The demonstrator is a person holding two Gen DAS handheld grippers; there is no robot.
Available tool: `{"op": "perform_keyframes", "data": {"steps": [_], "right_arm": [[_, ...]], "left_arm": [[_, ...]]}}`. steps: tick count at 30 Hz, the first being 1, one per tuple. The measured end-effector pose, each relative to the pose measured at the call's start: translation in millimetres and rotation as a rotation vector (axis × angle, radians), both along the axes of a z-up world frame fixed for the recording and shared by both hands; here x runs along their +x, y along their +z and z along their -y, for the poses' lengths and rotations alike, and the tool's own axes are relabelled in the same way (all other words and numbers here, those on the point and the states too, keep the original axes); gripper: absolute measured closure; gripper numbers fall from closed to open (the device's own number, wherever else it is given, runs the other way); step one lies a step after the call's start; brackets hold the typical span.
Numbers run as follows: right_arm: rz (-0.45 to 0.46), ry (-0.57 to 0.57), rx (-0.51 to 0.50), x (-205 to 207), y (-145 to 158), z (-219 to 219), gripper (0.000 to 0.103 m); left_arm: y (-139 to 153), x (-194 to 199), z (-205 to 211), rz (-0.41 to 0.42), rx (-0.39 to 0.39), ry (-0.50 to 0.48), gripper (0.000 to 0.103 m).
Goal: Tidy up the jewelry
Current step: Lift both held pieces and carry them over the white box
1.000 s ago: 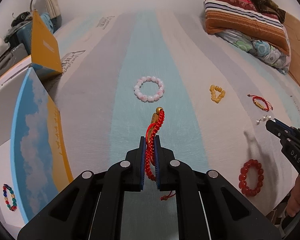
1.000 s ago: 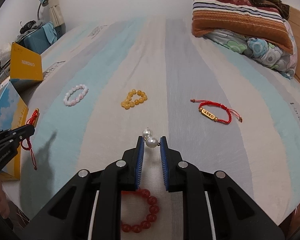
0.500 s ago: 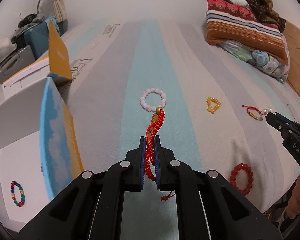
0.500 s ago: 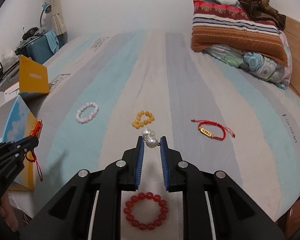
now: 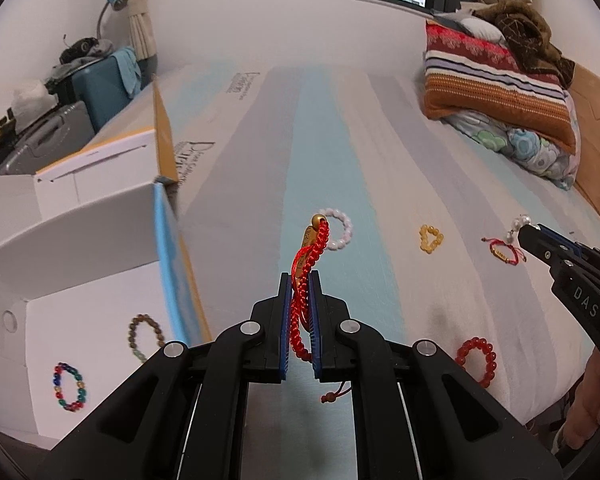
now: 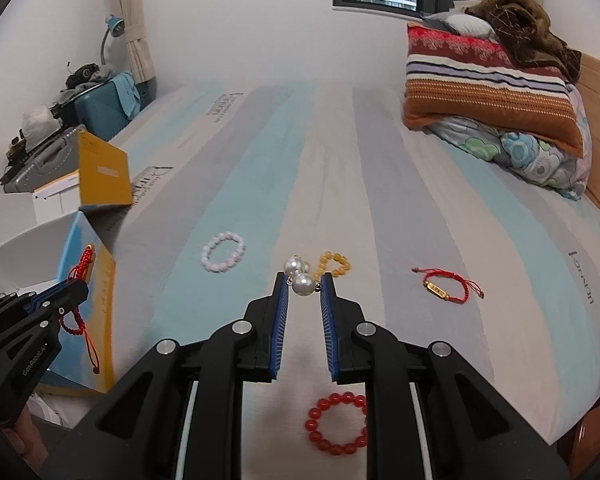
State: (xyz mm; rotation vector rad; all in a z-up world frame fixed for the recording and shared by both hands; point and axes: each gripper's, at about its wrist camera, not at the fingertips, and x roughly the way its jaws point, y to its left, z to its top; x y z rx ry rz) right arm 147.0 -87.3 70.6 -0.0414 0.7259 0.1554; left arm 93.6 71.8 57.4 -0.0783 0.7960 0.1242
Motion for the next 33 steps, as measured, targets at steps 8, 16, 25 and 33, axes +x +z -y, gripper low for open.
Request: {"op": "perform_keyframes", "data": {"steps": [8, 16, 25, 33], "right_arm": [[0.020, 0.052, 0.004, -10, 16, -32, 0.087], [0.025, 0.123, 0.012, -21, 23, -77, 0.087], [0.032, 0.214, 0.008, -36, 25, -141, 0.087], [0.022, 0.307, 0.006, -49, 21, -205, 0.087]], "left_arm": [[23, -23, -24, 0.042, 0.000, 0.042, 0.095], [35, -51, -61, 0.060, 0.006, 0.109, 0.095], [35, -80, -112, 0.061, 0.005, 0.187, 0.095], [29, -107, -167, 0.040, 0.010, 0.285, 0.095]]}}
